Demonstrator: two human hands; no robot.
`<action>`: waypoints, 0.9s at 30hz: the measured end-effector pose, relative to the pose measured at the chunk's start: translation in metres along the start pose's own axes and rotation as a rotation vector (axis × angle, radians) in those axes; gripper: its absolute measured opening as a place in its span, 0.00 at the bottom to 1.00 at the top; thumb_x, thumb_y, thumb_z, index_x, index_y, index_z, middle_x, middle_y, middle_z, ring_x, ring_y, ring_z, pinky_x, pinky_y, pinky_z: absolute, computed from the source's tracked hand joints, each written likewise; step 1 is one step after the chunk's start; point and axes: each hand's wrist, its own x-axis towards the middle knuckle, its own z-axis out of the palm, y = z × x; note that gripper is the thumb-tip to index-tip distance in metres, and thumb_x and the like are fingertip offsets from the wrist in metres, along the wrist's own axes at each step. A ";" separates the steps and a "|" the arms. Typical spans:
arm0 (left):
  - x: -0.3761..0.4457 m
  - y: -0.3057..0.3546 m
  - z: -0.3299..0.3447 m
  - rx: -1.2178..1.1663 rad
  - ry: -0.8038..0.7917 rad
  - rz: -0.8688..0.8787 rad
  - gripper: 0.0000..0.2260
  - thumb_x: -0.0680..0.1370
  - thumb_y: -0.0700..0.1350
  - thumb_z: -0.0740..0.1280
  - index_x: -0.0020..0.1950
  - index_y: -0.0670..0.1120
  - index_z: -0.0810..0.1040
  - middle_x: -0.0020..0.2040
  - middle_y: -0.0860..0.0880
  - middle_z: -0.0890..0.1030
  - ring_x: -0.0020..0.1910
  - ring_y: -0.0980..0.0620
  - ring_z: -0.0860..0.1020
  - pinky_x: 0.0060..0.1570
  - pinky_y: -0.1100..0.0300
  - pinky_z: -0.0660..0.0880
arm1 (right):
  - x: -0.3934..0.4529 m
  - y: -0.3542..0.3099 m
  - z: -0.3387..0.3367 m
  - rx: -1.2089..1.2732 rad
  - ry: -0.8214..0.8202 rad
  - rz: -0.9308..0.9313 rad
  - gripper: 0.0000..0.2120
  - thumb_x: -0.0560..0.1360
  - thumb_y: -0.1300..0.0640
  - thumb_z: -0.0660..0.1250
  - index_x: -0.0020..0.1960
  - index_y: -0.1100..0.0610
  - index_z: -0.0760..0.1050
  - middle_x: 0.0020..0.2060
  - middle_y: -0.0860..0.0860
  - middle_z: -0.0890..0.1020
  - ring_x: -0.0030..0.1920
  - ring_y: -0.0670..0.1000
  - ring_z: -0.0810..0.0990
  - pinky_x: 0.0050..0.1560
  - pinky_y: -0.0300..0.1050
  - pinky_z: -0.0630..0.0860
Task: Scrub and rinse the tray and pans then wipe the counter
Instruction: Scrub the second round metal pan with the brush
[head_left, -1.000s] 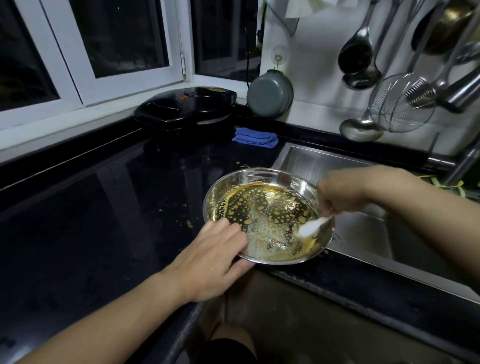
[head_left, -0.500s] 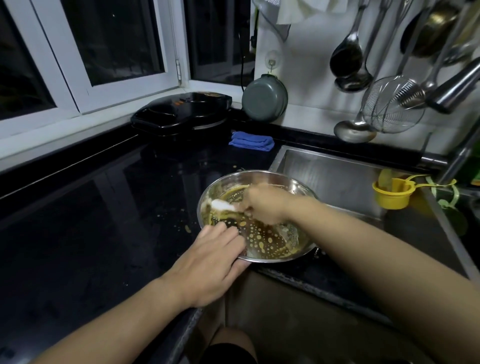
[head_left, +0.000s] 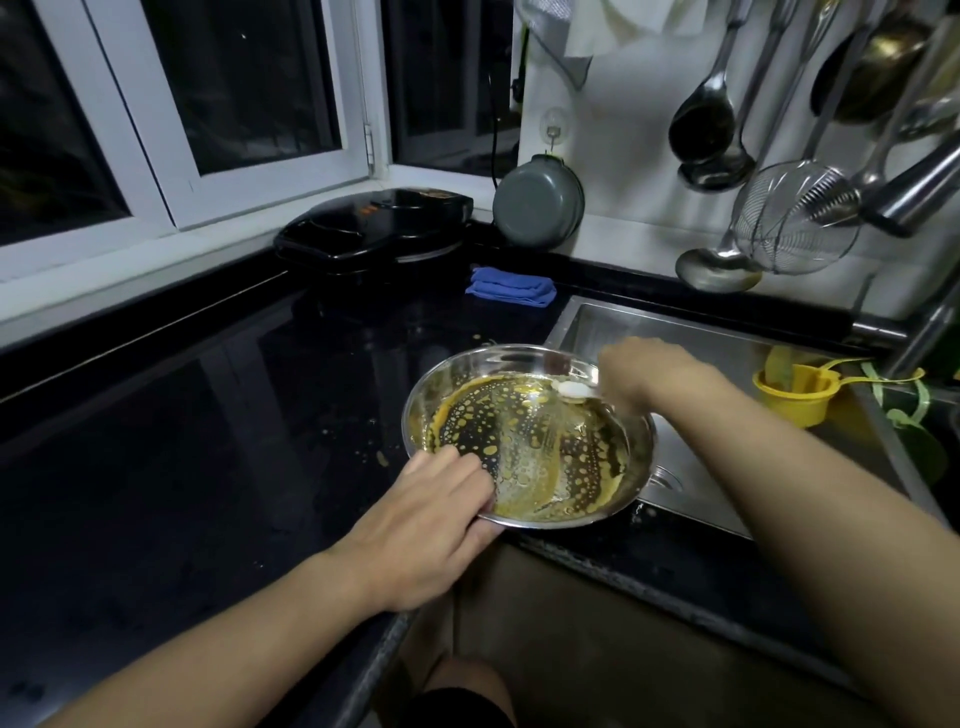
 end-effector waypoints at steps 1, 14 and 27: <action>0.000 0.000 0.000 0.000 -0.004 0.001 0.10 0.85 0.57 0.56 0.48 0.54 0.66 0.46 0.58 0.66 0.47 0.55 0.64 0.52 0.58 0.63 | 0.006 -0.007 0.000 0.027 0.039 0.017 0.04 0.76 0.62 0.66 0.43 0.56 0.74 0.47 0.55 0.81 0.44 0.57 0.80 0.44 0.49 0.76; -0.001 -0.002 0.005 0.012 0.045 0.010 0.09 0.84 0.56 0.57 0.48 0.53 0.67 0.46 0.57 0.67 0.47 0.55 0.64 0.52 0.59 0.64 | -0.054 -0.016 -0.001 0.106 -0.313 -0.304 0.12 0.79 0.63 0.67 0.57 0.51 0.84 0.43 0.37 0.78 0.41 0.44 0.76 0.45 0.38 0.75; 0.006 -0.008 -0.009 -0.301 0.400 -0.573 0.11 0.82 0.58 0.61 0.57 0.52 0.72 0.54 0.55 0.70 0.55 0.53 0.71 0.55 0.55 0.69 | -0.061 -0.008 0.017 0.136 0.091 -0.190 0.11 0.81 0.55 0.63 0.41 0.48 0.79 0.44 0.47 0.78 0.49 0.53 0.80 0.43 0.46 0.73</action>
